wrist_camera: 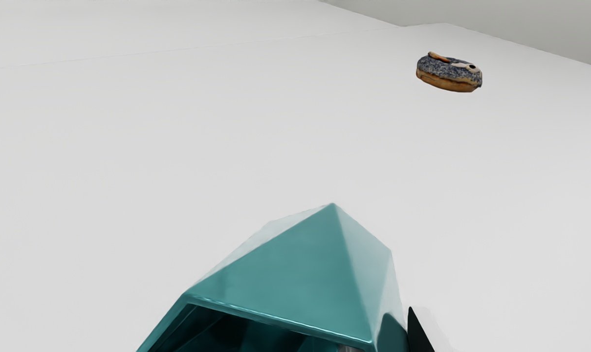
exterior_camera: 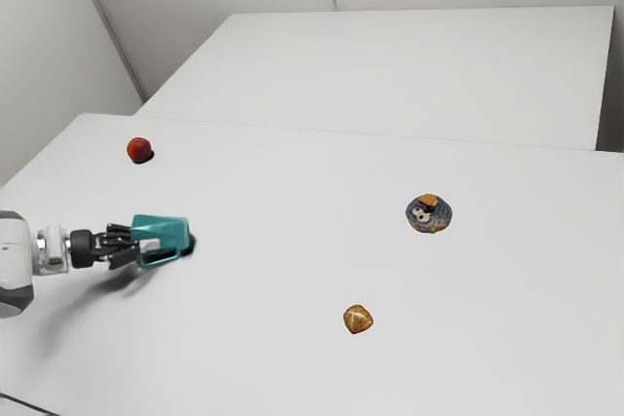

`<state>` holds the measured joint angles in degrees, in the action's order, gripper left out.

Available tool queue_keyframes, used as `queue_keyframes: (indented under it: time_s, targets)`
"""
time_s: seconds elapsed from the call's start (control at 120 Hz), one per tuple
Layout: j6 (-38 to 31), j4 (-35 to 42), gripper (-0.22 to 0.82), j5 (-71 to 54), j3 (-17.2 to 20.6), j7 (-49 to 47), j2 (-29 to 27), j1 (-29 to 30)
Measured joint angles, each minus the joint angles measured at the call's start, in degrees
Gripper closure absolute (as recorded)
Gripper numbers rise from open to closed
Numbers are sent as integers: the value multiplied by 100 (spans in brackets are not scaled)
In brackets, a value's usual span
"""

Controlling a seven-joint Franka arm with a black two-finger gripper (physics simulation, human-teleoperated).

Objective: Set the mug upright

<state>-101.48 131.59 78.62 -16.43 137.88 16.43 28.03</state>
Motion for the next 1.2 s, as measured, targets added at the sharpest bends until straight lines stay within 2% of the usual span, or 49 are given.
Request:
queue_keyframes:
  time_s: [0.15, 0.367, 0.567, 0.717, 0.833, 0.975, 1.2]
  targets:
    - [7, -12, 73, 12, 0, 100, -83, 0]
    - [-40, -33, 75, 35, 57, 181, -232, -8]
    - [-770, 3, 76, -389, 361, -337, -1132, -394]
    - [-1639, 608, 77, -1236, 403, -1166, -2085, -800]
    - [-2146, 770, 77, -2886, 434, -2177, -2599, -572]
    - [-2477, 640, 78, -4668, 566, -3565, -2687, -654]
    - [-2726, 147, 78, -6371, 709, -5649, -2467, -1422]
